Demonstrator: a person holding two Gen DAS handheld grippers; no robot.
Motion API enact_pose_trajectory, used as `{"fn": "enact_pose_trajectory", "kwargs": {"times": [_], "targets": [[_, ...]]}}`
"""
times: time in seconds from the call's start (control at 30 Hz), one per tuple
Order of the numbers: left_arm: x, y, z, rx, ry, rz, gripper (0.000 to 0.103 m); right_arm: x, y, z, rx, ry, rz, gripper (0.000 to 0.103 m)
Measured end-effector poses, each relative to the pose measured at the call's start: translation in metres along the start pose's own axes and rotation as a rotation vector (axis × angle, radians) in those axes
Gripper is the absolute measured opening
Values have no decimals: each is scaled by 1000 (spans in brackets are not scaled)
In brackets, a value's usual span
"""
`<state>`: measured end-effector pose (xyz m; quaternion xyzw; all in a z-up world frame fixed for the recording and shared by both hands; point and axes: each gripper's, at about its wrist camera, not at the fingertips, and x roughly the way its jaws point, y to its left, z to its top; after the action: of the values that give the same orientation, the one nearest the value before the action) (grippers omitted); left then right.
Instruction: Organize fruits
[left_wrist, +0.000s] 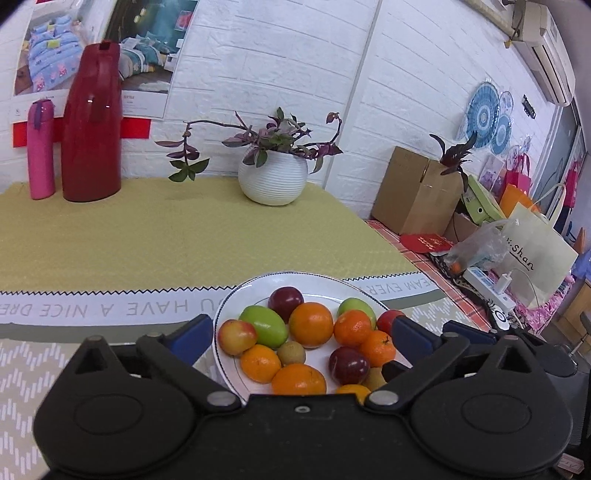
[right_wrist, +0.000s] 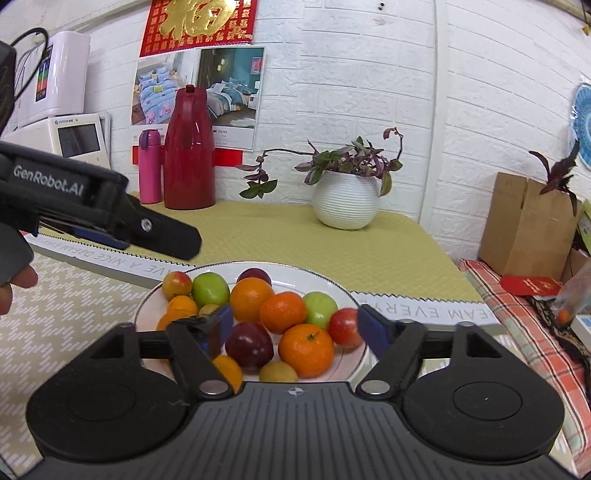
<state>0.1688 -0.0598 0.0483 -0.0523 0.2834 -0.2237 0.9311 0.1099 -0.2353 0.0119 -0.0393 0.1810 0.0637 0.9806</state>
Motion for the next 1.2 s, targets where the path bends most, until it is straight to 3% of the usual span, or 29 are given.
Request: {"fn": "enact_pose_trajectory", "kwargs": {"times": [0.37, 0.63, 0.97, 1.2], "targets": [[-51, -19, -33, 16, -31, 113, 103, -42, 7, -9, -5, 45, -7, 103], [-66, -24, -60, 16, -8, 192, 103, -55, 7, -25, 27, 112, -9, 103], [-67, -22, -82, 0, 45, 208, 103, -59, 14, -37, 25, 141, -14, 103], [-71, -24, -83, 7, 34, 222, 103, -62, 14, -38, 33, 135, -19, 103]]}}
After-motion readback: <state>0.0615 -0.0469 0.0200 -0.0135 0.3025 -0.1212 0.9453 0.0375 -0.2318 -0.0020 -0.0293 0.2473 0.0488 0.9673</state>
